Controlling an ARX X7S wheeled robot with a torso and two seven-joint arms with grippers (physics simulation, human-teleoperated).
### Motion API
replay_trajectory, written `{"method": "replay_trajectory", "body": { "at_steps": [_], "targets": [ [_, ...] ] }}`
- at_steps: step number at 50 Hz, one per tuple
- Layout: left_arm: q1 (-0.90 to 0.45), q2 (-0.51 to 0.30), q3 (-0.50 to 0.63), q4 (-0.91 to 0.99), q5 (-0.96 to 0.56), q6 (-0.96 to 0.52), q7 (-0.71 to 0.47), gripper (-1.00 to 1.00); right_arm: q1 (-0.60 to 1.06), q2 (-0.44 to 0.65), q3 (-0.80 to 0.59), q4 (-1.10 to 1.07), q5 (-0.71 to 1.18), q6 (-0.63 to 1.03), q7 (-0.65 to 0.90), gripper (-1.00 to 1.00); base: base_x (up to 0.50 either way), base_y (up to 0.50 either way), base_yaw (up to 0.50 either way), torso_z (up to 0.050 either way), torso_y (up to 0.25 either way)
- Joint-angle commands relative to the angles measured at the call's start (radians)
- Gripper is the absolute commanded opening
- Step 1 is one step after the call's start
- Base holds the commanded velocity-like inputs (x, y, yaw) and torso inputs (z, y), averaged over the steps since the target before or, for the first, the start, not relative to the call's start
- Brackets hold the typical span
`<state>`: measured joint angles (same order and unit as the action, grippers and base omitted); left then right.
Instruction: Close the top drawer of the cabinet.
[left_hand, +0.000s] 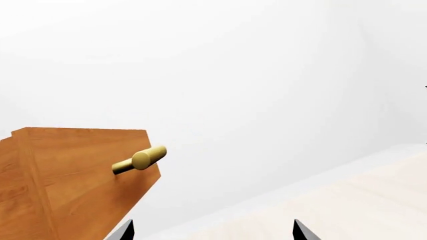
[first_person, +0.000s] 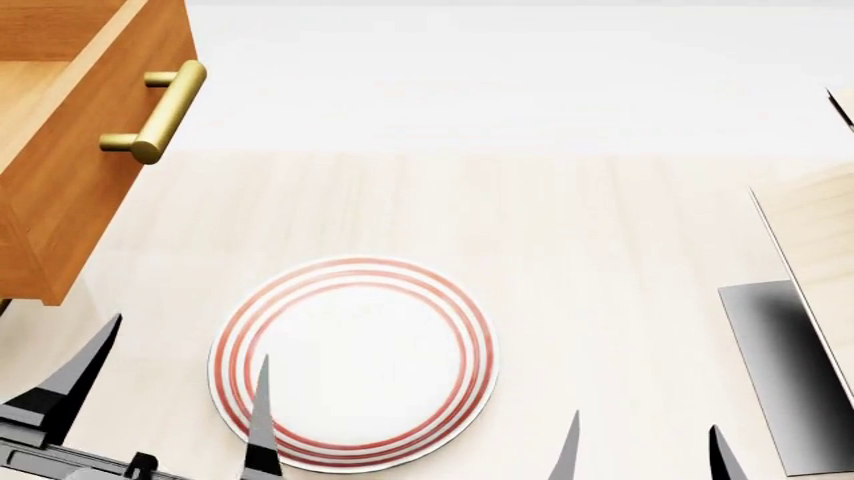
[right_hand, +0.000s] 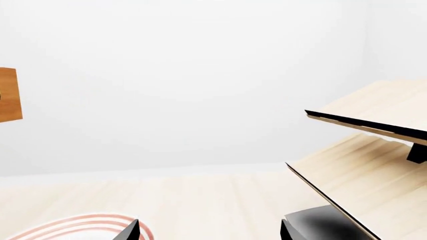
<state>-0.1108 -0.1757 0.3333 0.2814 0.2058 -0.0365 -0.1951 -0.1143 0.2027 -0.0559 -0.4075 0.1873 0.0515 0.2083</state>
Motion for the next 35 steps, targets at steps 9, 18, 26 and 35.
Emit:
{"method": "replay_trajectory", "body": {
  "at_steps": [9, 18, 26, 35],
  "targets": [
    [-0.152, 0.03, 0.001, -0.132, -0.002, -0.056, -0.018, 1.0, -0.001, 0.007, -0.011, 0.031, 0.008, -0.024, 0.004, 1.0, 0.0, 0.0, 0.0, 0.0, 0.0],
    [-0.281, 0.03, -0.125, -0.239, -0.099, -0.096, -0.046, 1.0, 0.006, 0.012, -0.022, 0.04, 0.01, -0.02, 0.004, 1.0, 0.0, 0.0, 0.0, 0.0, 0.0],
    [-0.278, 0.026, -0.12, -0.238, -0.109, -0.098, -0.048, 1.0, 0.006, 0.014, -0.027, 0.047, 0.011, -0.027, 0.007, 1.0, 0.0, 0.0, 0.0, 0.0, 0.0],
    [-0.28, 0.022, -0.109, -0.249, -0.11, -0.09, -0.055, 1.0, 0.008, 0.018, -0.03, 0.055, 0.016, -0.031, 0.01, 1.0, 0.0, 0.0, 0.0, 0.0, 0.0]
  ]
}}
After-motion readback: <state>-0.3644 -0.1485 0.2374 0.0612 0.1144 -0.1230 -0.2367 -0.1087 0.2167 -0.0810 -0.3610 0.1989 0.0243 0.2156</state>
